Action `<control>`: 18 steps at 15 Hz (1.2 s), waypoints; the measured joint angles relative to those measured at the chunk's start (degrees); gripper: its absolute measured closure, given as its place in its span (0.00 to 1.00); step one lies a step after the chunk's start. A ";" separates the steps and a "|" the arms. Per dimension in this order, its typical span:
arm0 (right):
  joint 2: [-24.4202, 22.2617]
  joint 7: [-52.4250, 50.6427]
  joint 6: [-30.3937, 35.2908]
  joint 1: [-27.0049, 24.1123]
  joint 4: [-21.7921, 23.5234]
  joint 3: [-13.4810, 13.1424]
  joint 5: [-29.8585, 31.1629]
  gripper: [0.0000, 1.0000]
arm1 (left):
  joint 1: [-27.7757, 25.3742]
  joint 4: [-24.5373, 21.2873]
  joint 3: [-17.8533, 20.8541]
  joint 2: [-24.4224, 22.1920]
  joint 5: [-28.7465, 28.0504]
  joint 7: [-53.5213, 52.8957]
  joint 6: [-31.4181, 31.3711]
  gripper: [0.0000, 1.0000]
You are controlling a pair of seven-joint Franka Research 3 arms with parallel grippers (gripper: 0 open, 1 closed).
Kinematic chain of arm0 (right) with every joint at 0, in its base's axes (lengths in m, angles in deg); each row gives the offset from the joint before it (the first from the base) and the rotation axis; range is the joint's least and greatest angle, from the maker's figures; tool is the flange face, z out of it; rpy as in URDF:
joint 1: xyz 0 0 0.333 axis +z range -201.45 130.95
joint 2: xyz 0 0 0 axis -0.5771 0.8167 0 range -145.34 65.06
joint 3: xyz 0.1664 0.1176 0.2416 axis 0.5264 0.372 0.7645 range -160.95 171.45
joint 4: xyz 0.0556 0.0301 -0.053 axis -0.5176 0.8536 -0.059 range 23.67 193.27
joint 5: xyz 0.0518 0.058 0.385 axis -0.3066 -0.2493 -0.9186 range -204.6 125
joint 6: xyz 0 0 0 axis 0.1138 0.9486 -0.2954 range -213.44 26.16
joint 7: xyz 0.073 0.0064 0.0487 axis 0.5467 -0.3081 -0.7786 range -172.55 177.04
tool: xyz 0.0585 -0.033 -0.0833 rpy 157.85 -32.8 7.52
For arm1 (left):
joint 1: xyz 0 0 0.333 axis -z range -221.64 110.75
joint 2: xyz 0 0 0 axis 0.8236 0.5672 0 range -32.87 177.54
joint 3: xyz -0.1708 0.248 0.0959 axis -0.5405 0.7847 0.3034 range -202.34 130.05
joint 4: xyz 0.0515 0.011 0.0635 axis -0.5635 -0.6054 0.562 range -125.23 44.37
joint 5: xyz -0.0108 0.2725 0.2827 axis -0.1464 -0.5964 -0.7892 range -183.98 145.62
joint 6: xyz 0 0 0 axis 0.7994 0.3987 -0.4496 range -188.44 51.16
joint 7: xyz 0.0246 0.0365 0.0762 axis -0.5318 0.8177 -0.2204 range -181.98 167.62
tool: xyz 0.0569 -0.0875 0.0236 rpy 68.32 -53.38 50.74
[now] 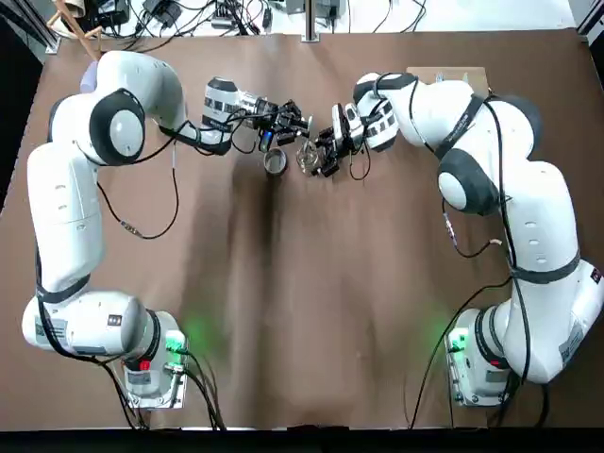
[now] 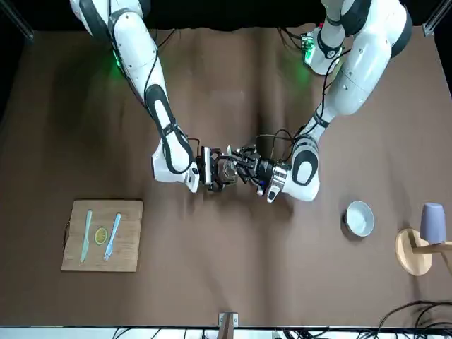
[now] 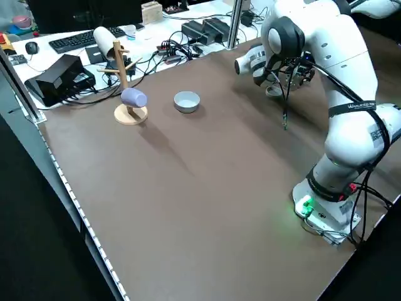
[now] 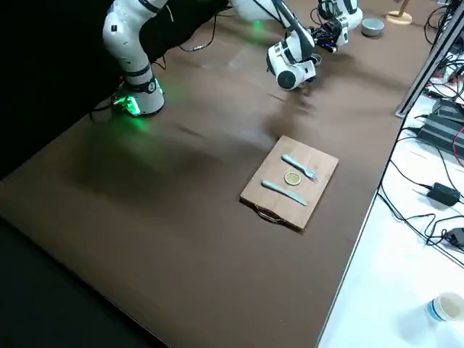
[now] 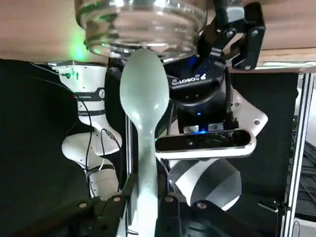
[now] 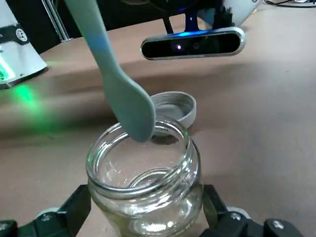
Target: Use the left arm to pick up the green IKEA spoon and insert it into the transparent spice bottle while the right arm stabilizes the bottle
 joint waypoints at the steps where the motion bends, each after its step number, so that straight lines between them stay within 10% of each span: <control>1: 0.01 0.00 0.00 0.00 0.00 0.00 0.00 0.00 | 0.02 0.00 0.00 0.19 0.00 -0.06 -0.37 0.80; 14: 0.08 0.00 0.01 -0.01 0.00 0.00 0.00 0.00 | 0.80 0.49 0.10 2.73 0.00 -0.56 -3.54 0.80; 18: 0.10 0.00 0.02 -0.02 0.00 0.00 0.00 0.00 | 0.80 0.56 0.11 2.91 0.00 -0.60 -3.66 0.48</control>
